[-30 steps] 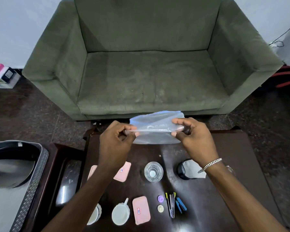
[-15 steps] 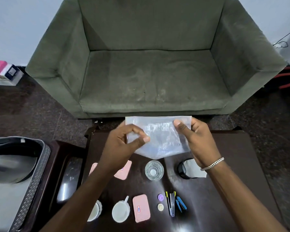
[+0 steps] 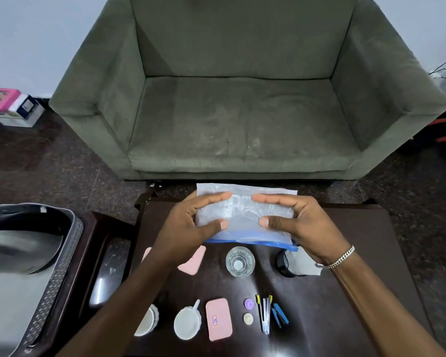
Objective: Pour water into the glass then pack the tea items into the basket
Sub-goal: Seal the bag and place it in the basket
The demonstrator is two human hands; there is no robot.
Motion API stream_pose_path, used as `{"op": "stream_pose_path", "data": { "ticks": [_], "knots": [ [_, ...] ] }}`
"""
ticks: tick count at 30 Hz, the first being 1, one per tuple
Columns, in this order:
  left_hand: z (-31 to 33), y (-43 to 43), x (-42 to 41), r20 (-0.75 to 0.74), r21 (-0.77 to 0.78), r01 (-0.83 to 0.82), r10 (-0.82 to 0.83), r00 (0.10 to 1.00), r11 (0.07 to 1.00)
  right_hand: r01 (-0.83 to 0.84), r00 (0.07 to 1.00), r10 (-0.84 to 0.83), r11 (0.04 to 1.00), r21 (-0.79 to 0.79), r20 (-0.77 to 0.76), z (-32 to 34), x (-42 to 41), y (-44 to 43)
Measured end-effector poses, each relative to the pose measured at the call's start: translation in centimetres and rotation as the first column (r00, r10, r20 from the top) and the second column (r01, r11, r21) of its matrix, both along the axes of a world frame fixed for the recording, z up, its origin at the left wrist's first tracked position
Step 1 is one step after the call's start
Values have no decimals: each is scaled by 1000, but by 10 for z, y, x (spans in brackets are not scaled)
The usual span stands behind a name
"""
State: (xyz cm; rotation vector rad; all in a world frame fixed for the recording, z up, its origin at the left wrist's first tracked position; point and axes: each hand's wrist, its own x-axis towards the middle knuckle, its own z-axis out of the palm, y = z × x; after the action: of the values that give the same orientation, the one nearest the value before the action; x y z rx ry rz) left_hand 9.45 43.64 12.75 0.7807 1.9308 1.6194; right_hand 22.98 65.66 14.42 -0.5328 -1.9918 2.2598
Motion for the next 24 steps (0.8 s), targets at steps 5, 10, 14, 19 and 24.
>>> {"op": "stream_pose_path", "data": {
  "ticks": [5, 10, 14, 19, 24],
  "knots": [
    [2, -10, -4, -70, -97, 73, -80, 994, 993, -54, 999, 54, 997, 52, -8, 3, -4, -4],
    [5, -21, -10, 2, -95, 111, -111, 994, 989, -171, 985, 172, 980, 101, -2, 3, -7, -5],
    [2, -31, -12, 68, -56, 90, -86, 994, 994, -210, 978, 210, 973, 94, 1, -1, -6, -5],
    [-4, -42, -16, 107, -21, 61, -59, 993, 998, -182, 983, 181, 977, 107, 13, -9, -10, -7],
    [-7, -67, -26, 246, 58, 5, -19, 969, 998, -128, 992, 129, 989, 78, -3, -11, -16, -23]
  ]
}}
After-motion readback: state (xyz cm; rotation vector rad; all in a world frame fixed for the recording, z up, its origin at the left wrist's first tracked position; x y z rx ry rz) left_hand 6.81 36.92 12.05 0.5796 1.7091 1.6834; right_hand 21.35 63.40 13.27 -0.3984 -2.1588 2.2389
